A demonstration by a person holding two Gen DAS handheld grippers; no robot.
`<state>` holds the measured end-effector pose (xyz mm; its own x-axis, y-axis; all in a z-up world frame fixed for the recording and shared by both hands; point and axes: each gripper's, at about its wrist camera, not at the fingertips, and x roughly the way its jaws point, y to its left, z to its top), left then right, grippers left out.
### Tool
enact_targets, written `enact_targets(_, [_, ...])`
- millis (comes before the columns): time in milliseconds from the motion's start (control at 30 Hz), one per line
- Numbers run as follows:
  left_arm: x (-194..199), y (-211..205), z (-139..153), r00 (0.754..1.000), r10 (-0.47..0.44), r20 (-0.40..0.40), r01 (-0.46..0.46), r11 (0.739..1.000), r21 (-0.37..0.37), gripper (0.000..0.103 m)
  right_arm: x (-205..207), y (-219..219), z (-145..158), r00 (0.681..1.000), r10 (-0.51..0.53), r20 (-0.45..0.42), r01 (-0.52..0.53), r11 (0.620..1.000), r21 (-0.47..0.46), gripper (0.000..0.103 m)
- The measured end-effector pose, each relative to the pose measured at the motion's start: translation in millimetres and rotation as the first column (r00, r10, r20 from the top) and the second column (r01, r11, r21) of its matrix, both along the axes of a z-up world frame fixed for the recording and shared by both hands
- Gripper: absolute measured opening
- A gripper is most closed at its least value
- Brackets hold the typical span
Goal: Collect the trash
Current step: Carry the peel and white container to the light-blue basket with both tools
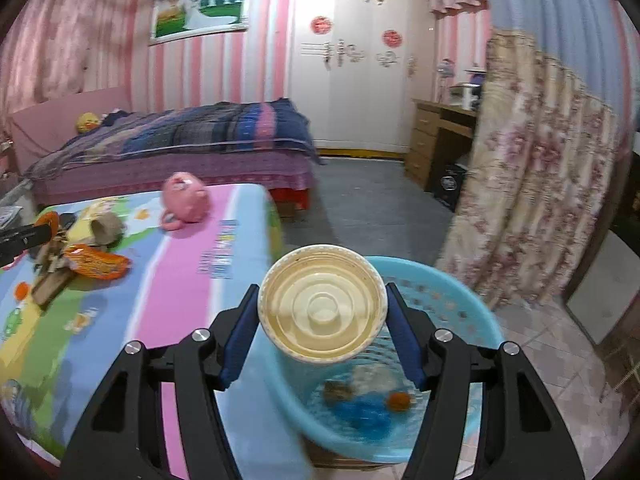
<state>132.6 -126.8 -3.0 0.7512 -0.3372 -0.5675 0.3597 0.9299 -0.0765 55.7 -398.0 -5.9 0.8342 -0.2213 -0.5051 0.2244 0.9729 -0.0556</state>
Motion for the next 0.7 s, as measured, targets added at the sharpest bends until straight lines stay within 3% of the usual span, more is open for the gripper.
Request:
enact_targets(167, [-1, -62, -13, 0.997, -0.083, 0.007, 0.082, 0.995, 0.056, 0.030, -14, -39, -10, 0.997, -0.076, -0.012, 0.076, 0.997, -0.005, 0.061])
enact_targets(400, [-8, -134, -24, 0.982, -0.188, 0.006, 0.188, 0.980, 0.065, 0.030, -24, -77, -25, 0.988, -0.153, -0.021, 0.154, 0.988, 0.019, 0.061])
enact_targets(700, [2, -201, -54, 0.965, -0.251, -0.072, 0.255, 0.965, 0.056, 0.030, -27, -107, -43, 0.978, -0.203, -0.038, 0.204, 0.978, 0.037, 0.061])
